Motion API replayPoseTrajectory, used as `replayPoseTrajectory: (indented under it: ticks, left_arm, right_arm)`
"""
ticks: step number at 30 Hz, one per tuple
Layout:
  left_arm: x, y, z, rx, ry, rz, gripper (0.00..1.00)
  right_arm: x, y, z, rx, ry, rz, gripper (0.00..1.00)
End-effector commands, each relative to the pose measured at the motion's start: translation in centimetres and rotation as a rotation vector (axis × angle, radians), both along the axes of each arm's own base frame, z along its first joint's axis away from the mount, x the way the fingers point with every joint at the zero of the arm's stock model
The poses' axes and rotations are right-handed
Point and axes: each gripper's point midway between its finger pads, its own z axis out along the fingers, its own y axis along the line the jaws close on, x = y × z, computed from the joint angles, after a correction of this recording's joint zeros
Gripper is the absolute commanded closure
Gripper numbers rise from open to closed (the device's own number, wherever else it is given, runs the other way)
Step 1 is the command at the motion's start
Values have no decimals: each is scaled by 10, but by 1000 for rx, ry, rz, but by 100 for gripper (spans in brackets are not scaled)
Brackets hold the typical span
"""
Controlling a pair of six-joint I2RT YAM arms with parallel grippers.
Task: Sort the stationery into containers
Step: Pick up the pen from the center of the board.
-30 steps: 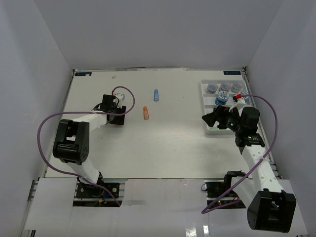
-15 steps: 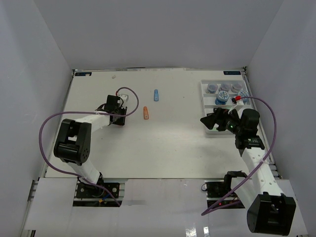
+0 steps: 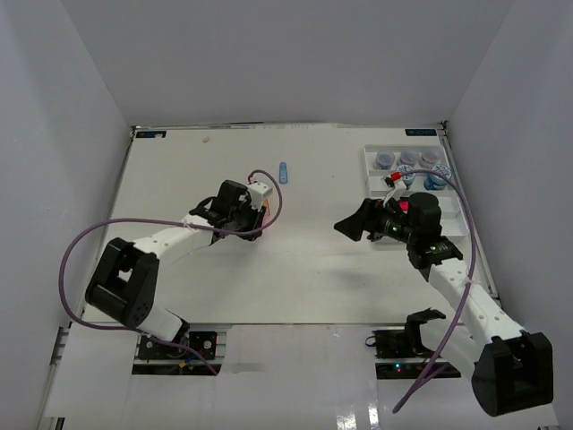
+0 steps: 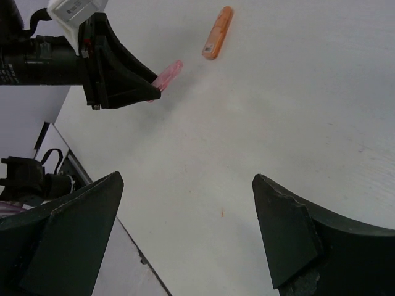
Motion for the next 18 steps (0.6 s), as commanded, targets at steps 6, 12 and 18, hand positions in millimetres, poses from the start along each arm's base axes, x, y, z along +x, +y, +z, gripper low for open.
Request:
replayPoseTrajectory:
  ticks: [6, 12, 18]
  left_arm:
    - [-53, -51, 75, -187, -176, -273, 71]
    - [-67, -54, 95, -232, -260, -332, 71]
    - [-72, -56, 107, -246, -317, -358, 71]
  right_arm:
    - [11, 65, 47, 78, -39, 114, 9]
    - [21, 109, 62, 68, -22, 176, 9]
    - [26, 144, 55, 40, 27, 224, 10]
